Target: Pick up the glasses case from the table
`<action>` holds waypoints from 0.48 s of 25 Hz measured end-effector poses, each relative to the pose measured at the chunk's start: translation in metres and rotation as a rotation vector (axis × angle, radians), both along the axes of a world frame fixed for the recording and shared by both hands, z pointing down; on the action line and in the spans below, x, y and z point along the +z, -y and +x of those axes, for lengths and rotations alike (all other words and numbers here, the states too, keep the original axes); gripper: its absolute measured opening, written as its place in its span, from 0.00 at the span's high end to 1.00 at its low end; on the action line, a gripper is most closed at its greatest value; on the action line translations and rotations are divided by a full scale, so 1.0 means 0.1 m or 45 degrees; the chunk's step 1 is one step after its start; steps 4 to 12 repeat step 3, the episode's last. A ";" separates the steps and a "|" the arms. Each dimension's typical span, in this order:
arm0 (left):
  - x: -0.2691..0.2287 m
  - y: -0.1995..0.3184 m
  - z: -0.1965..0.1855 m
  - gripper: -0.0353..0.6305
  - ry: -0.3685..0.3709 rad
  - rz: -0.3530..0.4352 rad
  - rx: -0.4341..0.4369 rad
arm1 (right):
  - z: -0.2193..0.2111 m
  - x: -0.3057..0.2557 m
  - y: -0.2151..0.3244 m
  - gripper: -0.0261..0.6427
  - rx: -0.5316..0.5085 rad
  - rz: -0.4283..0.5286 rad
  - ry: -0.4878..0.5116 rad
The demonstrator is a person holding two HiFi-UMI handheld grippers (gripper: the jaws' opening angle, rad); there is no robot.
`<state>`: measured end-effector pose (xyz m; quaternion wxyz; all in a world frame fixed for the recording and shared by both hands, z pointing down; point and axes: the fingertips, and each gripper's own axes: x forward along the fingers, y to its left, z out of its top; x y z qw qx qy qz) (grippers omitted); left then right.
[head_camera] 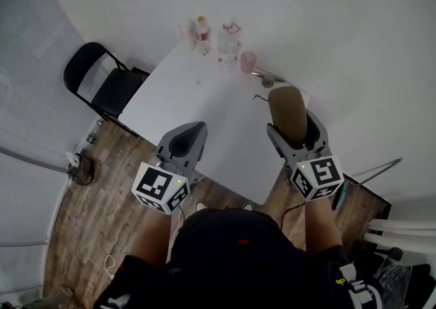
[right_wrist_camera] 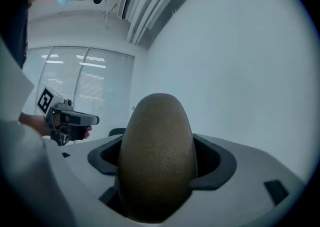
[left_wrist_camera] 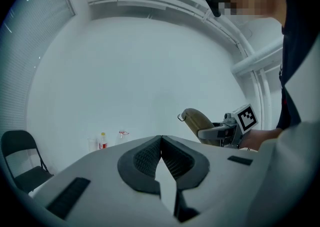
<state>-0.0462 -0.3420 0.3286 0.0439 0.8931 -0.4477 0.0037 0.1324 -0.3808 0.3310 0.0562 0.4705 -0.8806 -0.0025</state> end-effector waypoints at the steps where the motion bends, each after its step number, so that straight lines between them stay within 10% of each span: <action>1: -0.01 -0.01 0.00 0.92 0.000 0.000 0.002 | -0.01 -0.02 -0.01 0.38 0.001 0.007 -0.008; 12: -0.02 -0.03 -0.02 0.92 0.001 0.001 0.005 | -0.04 -0.04 -0.04 0.38 0.003 0.021 -0.029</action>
